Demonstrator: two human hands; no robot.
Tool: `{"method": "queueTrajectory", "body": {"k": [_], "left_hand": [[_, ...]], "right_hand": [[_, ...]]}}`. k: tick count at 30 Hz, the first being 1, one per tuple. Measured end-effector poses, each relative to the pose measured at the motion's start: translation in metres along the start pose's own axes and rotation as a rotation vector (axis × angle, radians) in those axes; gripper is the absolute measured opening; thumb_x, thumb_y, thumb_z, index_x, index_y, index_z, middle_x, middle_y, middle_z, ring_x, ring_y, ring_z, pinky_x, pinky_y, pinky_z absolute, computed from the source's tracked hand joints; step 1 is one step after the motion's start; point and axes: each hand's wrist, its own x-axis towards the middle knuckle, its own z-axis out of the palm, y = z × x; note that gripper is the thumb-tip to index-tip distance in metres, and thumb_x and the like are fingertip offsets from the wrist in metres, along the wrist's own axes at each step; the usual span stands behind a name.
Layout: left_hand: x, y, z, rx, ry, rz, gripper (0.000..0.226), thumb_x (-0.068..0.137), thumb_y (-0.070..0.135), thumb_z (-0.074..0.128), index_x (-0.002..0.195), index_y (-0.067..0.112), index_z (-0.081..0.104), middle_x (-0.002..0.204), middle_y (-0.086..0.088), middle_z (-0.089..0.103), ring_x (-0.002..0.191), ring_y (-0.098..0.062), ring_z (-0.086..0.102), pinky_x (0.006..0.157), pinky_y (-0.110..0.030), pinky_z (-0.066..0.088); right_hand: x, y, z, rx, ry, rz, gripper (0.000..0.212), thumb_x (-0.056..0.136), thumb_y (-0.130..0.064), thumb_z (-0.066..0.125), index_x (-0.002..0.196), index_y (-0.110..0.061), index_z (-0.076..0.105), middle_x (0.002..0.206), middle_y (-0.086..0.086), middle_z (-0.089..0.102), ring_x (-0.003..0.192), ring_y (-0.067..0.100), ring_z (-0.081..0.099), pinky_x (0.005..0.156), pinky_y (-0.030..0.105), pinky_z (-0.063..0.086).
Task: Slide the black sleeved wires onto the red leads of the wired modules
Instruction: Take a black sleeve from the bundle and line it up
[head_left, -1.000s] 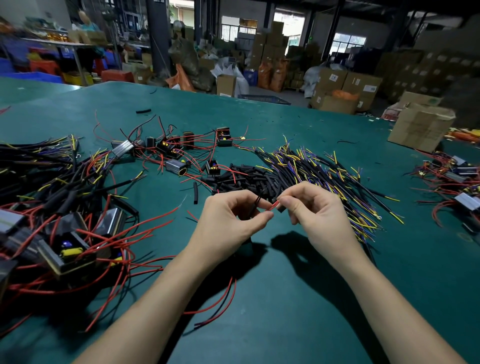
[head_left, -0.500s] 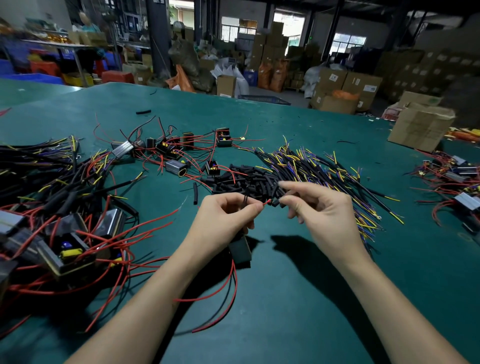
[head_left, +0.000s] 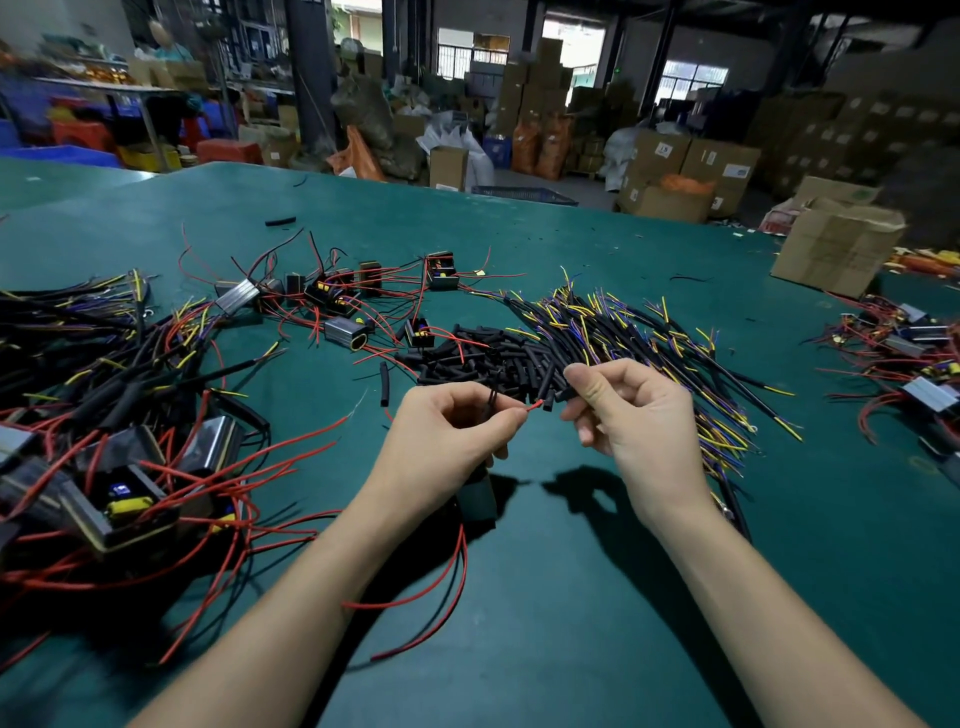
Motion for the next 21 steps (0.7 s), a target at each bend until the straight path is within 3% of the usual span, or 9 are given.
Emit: {"method": "queueTrajectory", "body": {"k": [7,21], "left_hand": [[-0.0009,0.0013,0.0009,-0.005,-0.008,0.002,0.016,0.084,0.01,0.069,0.07,0.016,0.07,0.047,0.003,0.057,0.041,-0.005,0.043,0.042,-0.012,0.034],[-0.0013,0.001,0.0002,0.005,0.001,-0.009,0.017,0.084,0.01,0.069,0.069,0.017,0.07,0.047,0.004,0.056,0.04,-0.004,0.044,0.041,-0.011,0.034]], "right_hand": [[-0.0012,0.0021,0.0015,-0.04,-0.011,-0.049,0.017,0.081,-0.015,0.071,0.068,-0.01,0.061,0.058,0.011,0.064,0.039,0.012,0.044,0.043,0.017,0.036],[-0.0019,0.0018,0.0002,-0.091,0.014,-0.102,0.018,0.081,-0.017,0.072,0.067,-0.013,0.062,0.058,0.008,0.064,0.042,0.014,0.045,0.046,0.019,0.038]]}}
